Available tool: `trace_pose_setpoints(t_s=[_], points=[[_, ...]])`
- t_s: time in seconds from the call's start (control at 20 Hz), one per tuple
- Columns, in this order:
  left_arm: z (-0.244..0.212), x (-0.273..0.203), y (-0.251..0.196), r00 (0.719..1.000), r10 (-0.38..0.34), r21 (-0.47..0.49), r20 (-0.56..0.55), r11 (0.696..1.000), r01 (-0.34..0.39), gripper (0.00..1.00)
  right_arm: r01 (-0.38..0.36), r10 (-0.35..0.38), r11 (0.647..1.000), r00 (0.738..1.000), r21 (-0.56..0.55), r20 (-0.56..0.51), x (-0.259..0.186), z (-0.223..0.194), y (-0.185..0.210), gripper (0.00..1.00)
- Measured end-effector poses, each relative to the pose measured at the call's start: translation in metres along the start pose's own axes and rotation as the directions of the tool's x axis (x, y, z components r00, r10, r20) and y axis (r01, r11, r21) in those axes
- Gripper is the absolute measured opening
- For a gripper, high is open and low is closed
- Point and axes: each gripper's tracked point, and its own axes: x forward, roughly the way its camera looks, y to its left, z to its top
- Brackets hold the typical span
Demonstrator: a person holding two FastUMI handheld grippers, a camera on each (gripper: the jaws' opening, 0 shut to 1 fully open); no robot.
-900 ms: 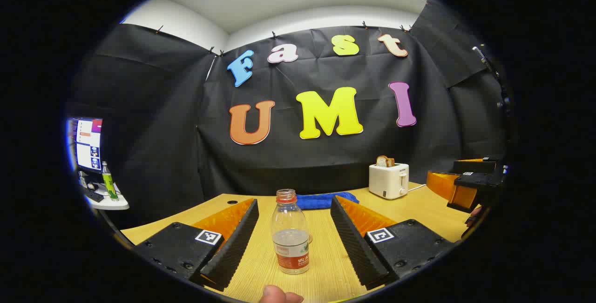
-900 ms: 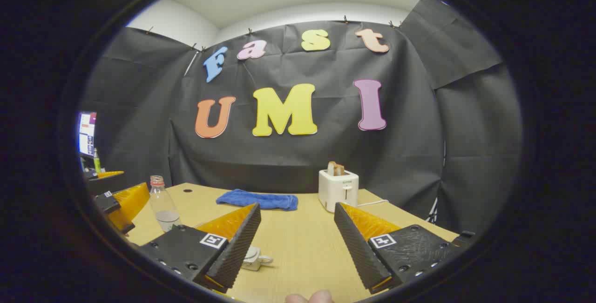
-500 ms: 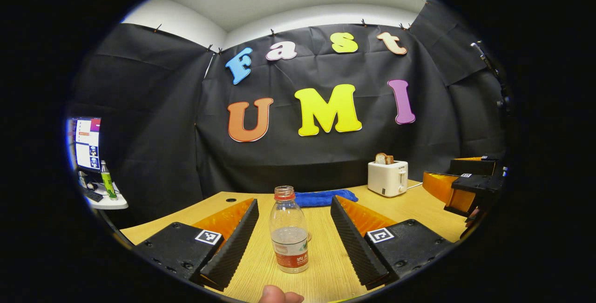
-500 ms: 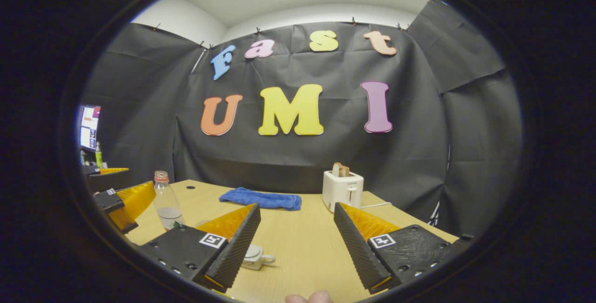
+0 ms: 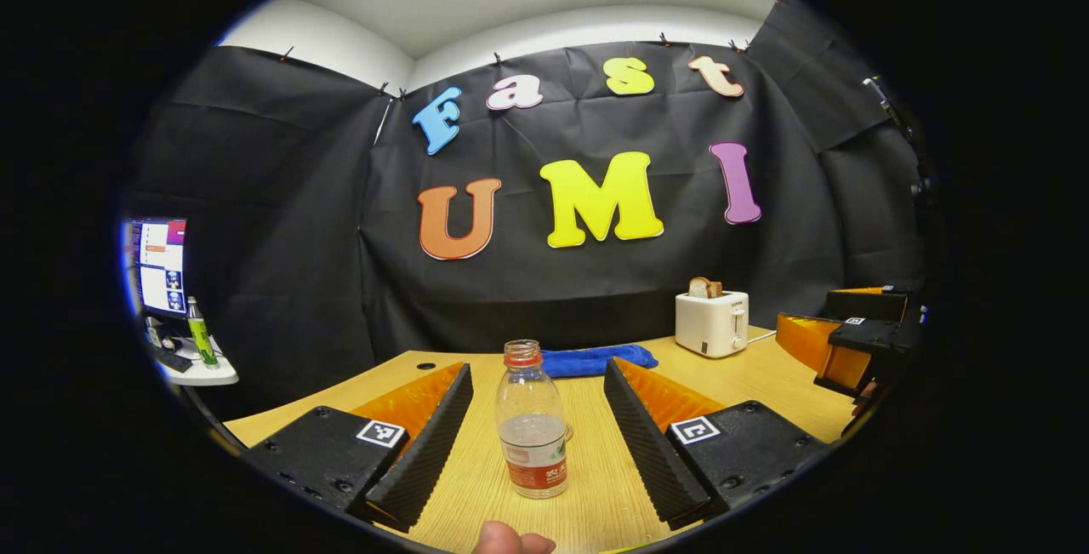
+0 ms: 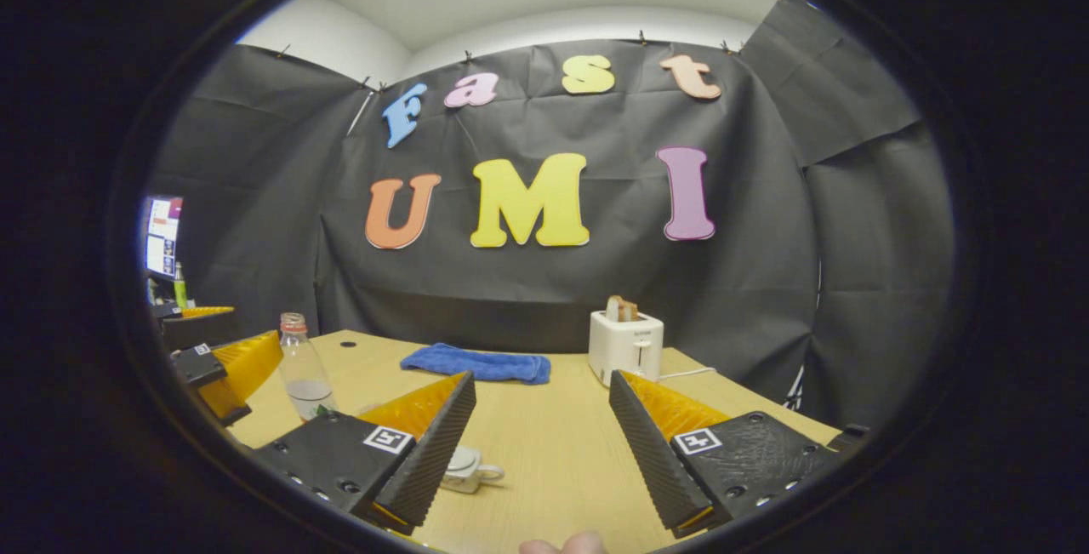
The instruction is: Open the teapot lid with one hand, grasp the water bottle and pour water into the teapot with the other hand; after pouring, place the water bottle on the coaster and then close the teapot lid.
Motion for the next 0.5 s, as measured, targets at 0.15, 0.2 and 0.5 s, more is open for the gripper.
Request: trace_pose_setpoints(t_s=[0.15, 0.2, 0.5], points=[[0.000, 0.001, 0.001, 1.000, 0.004, 0.009, -0.001, 1.000, -0.004, 0.97, -0.014, 0.014, 1.000, 1.000, 0.000, -0.015, 0.002, -0.007, 0.005, 0.95], [-0.001, 0.000, 0.002, 1.000, 0.007, 0.011, -0.002, 1.000, -0.007, 0.97, -0.022, 0.022, 1.000, 0.999, -0.001, -0.024, 0.003, -0.011, 0.009, 0.95], [0.003, 0.000, 0.012, 1.000, 0.028, 0.013, 0.002, 1.000, -0.028, 0.97, -0.080, 0.079, 0.997, 0.993, -0.005, -0.085, 0.013, -0.043, 0.032, 0.95]])
